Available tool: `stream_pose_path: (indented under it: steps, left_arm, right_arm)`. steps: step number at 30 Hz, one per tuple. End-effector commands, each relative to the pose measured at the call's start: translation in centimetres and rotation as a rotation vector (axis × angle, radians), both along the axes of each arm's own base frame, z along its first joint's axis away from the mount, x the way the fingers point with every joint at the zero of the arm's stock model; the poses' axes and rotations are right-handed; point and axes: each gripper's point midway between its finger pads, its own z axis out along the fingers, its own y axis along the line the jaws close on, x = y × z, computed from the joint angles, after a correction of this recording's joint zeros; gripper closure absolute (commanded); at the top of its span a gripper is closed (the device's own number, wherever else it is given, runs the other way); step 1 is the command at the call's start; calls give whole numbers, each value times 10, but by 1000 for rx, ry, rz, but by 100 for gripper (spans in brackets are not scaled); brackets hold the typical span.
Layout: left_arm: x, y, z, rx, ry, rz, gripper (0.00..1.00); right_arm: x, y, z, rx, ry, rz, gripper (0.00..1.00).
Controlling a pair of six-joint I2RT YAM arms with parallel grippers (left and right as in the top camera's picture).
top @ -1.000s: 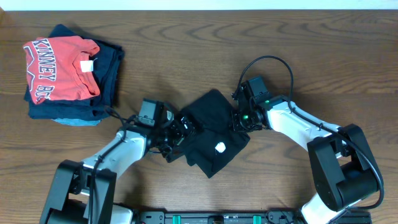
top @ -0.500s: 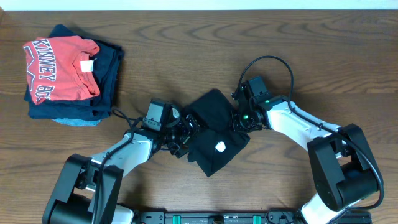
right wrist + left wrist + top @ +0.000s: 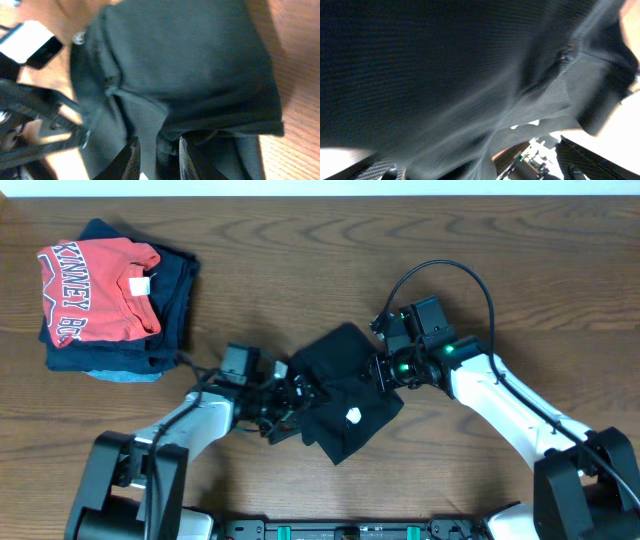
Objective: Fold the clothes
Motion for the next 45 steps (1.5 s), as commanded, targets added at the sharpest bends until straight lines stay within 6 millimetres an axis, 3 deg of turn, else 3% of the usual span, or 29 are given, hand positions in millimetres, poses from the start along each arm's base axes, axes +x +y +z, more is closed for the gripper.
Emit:
stream_pose_path:
  steps: [1, 9, 13, 17, 23, 28, 30, 32, 33, 34, 35, 39, 45]
  left_arm:
    - [-16, 46, -40, 194, 32, 40, 4]
    - [-13, 63, -48, 293, 48, 100, 2]
    - [-13, 63, -52, 328, 59, 118, 1]
    - [-14, 63, -52, 330, 61, 117, 1]
    - [-14, 64, -53, 340, 58, 119, 2]
    - [-12, 64, -53, 341, 51, 120, 2]
    - [-11, 64, -53, 340, 44, 118, 2]
    - [-10, 64, -52, 339, 37, 113, 2]
    - [-11, 64, -52, 339, 37, 112, 1]
    - [-11, 64, -52, 336, 38, 112, 1]
    - [-11, 63, -52, 332, 37, 109, 1]
    - [-9, 63, -51, 328, 32, 111, 1]
    - [-8, 56, -47, 286, 17, 95, 2]
  right_arm:
    - [-13, 14, -7, 11, 22, 72, 76]
    - [-9, 11, -54, -48, 181, -84, 80]
    - [-13, 4, -65, -81, 237, -128, 74]
    - [-9, -7, -52, -88, 184, -100, 62]
    - [-3, -27, -11, -71, 64, -66, 33]
    - [0, -35, 8, -53, 22, -90, 25]
    - [0, -35, 9, -50, 23, -90, 28]
    - [-3, -27, 13, -1, 31, -66, 40]
    - [-4, -20, 18, 42, 27, -36, 54]
    - [-5, -15, 22, 74, 21, -11, 75]
    - [-6, -11, 24, 91, 17, 3, 87]
    - [-11, -7, 10, 39, 34, 18, 92]
    - [-22, -13, -53, -107, 197, -29, 94]
